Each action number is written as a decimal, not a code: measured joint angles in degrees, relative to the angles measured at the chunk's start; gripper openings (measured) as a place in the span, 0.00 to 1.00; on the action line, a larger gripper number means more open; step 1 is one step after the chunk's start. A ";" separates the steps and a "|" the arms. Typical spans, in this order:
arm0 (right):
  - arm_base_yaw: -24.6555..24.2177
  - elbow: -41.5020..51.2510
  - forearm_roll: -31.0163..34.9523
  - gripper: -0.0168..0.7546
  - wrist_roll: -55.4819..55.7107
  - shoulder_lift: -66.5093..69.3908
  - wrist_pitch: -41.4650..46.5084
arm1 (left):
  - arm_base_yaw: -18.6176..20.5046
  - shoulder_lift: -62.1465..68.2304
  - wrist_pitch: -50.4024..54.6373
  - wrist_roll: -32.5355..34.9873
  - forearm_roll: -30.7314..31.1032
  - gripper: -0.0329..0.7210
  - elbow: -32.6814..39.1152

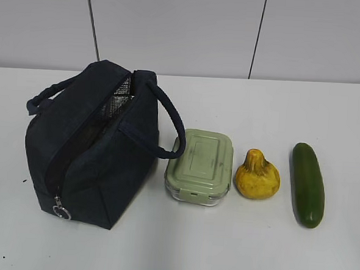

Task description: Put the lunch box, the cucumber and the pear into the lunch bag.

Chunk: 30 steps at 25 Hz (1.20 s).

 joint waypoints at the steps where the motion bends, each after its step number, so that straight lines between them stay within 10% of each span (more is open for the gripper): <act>1: 0.00 0.00 0.00 0.66 0.00 0.00 0.00 | 0.00 0.00 0.00 0.00 -0.05 0.37 0.00; 13: 0.00 -2.70 0.31 0.66 0.00 11.71 -10.53 | -1.76 11.04 -7.75 0.62 -10.41 0.37 -2.36; 30: 0.00 -14.48 7.43 0.66 -0.22 62.46 -29.61 | -3.40 53.99 -20.06 21.80 -24.77 0.48 -12.72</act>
